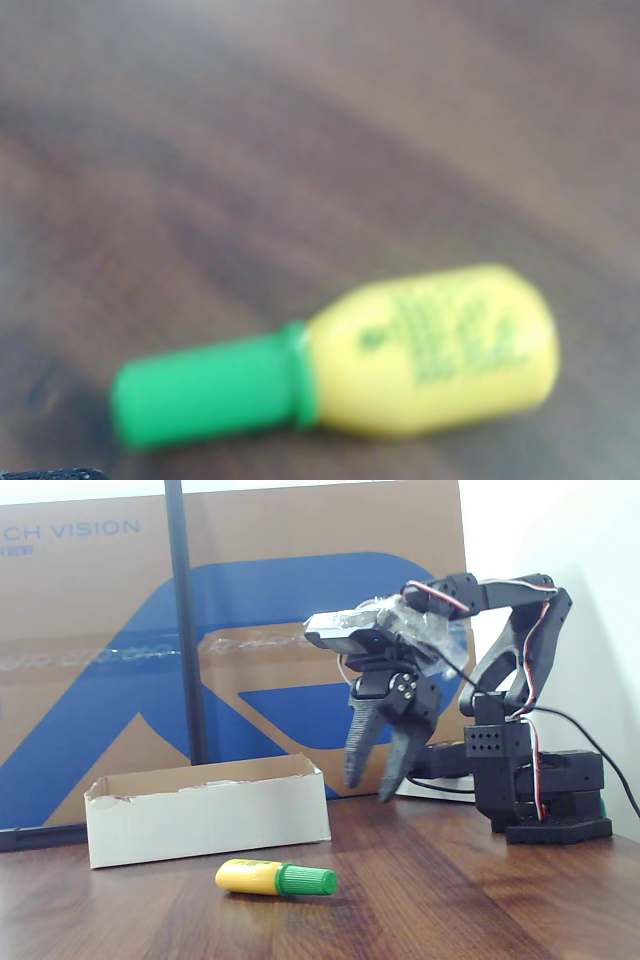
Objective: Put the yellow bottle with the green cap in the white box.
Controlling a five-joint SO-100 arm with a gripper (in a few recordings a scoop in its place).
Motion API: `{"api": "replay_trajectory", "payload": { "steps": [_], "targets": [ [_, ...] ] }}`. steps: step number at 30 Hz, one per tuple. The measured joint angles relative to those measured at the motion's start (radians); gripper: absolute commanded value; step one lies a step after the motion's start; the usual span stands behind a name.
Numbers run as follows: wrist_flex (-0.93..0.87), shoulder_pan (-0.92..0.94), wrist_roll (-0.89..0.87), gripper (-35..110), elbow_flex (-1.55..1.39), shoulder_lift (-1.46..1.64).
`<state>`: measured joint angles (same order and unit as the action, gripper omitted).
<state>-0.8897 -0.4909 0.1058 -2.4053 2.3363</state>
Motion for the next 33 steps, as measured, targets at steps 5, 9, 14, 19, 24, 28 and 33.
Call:
{"api": "replay_trajectory", "payload": {
  "steps": [5,9,14,19,24,28,33],
  "targets": [
    [-0.049,0.023,0.006,19,0.066,-0.091],
    [-0.041,0.049,0.012,19,0.117,-0.198],
    [-0.025,0.058,0.029,21,0.204,-0.339],
    [-0.008,0.018,0.021,21,0.272,-0.463],
    [-0.008,-0.005,0.003,20,0.36,-0.571],
    [-0.008,-0.014,0.003,20,0.413,-0.641],
    [-0.06,0.005,-0.015,20,0.54,-0.761]
  ]
}}
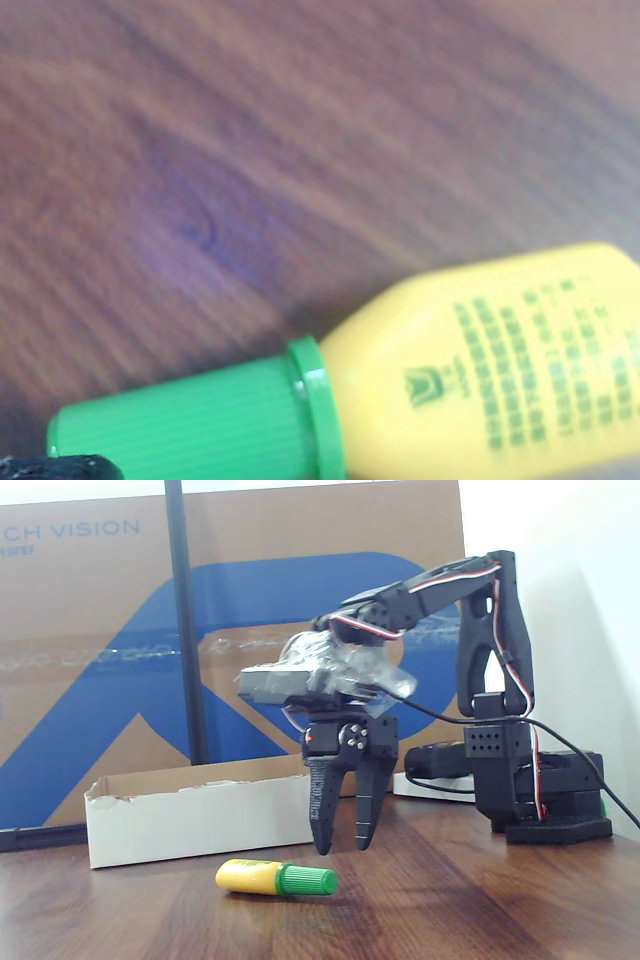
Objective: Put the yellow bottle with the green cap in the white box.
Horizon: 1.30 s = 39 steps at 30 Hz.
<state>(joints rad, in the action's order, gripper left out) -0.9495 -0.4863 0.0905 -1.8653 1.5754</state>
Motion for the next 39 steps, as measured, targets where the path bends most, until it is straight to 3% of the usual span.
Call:
{"api": "replay_trajectory", "payload": {
  "steps": [20,39],
  "targets": [
    [-0.126,0.008,-0.031,20,0.279,-0.202],
    [-0.137,-0.003,-0.009,20,0.279,-0.221]
  ]
}}
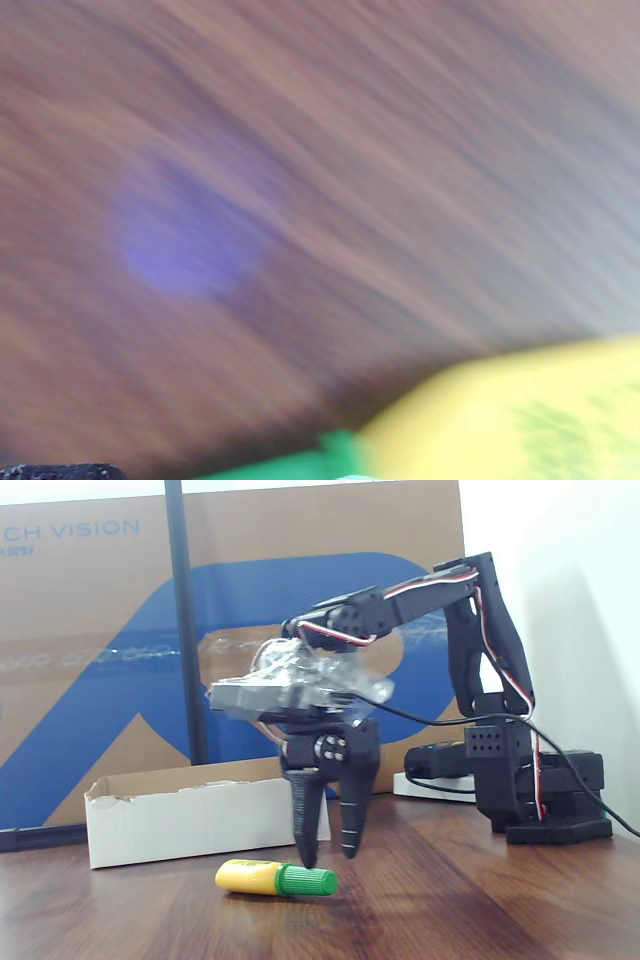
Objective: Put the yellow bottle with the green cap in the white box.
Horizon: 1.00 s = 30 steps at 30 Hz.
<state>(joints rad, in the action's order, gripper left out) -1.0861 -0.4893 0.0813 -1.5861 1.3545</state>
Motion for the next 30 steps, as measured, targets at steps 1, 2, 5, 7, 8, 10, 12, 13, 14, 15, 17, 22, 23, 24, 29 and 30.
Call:
{"api": "replay_trajectory", "payload": {
  "steps": [1,2,5,7,8,10,12,13,14,15,17,22,23,24,29,30],
  "targets": [
    [0.0,0.002,-0.003,20,0.0,0.006],
    [0.0,-0.003,-0.005,20,0.0,0.011],
    [0.029,-0.034,-0.011,20,-0.028,0.018],
    [0.052,-0.061,-0.002,20,-0.044,0.02],
    [0.063,-0.072,0.014,20,-0.061,0.026],
    [0.071,-0.083,0.06,20,-0.071,0.035],
    [0.063,-0.083,0.097,20,-0.086,0.061],
    [0.058,-0.083,0.115,20,-0.098,0.072],
    [0.058,-0.081,0.129,20,-0.103,0.078],
    [0.058,-0.08,0.138,20,-0.106,0.084],
    [0.058,-0.074,0.152,20,-0.106,0.087],
    [0.046,-0.051,0.178,20,-0.114,0.103],
    [0.041,-0.054,0.178,20,-0.121,0.104],
    [0.043,-0.055,0.179,20,-0.121,0.104],
    [0.041,-0.052,0.196,21,-0.141,0.104],
    [0.041,-0.046,0.198,21,-0.143,0.103]
  ]
}}
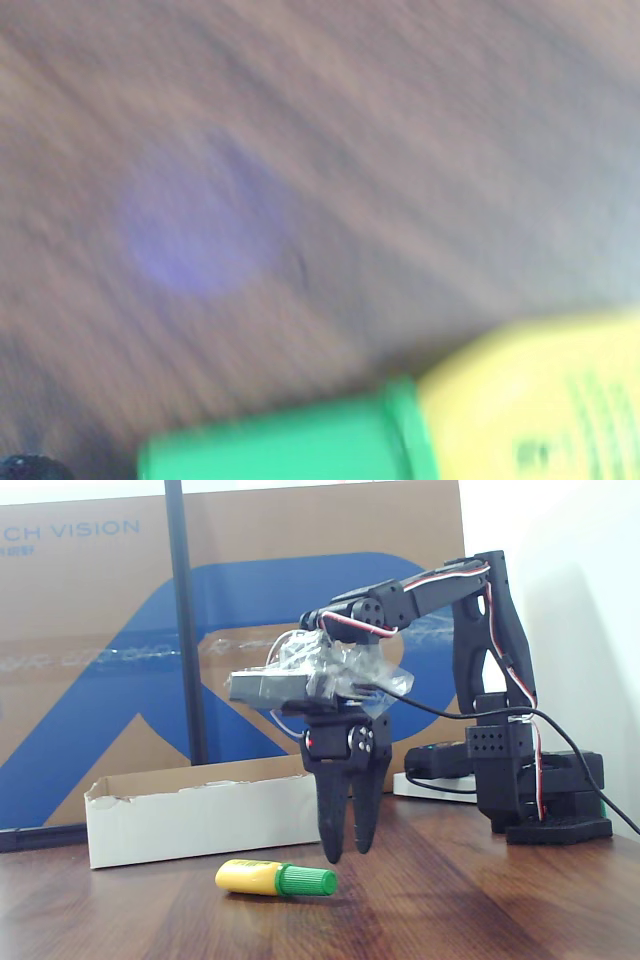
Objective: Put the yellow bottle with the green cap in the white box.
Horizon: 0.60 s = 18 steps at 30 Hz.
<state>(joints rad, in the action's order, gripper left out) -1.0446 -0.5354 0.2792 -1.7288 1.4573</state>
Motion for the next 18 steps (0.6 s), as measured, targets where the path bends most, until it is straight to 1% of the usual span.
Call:
{"api": "replay_trajectory", "payload": {
  "steps": [18],
  "targets": [
    [-0.017,0.167,0.101,21,0.002,0.002]
  ]
}}
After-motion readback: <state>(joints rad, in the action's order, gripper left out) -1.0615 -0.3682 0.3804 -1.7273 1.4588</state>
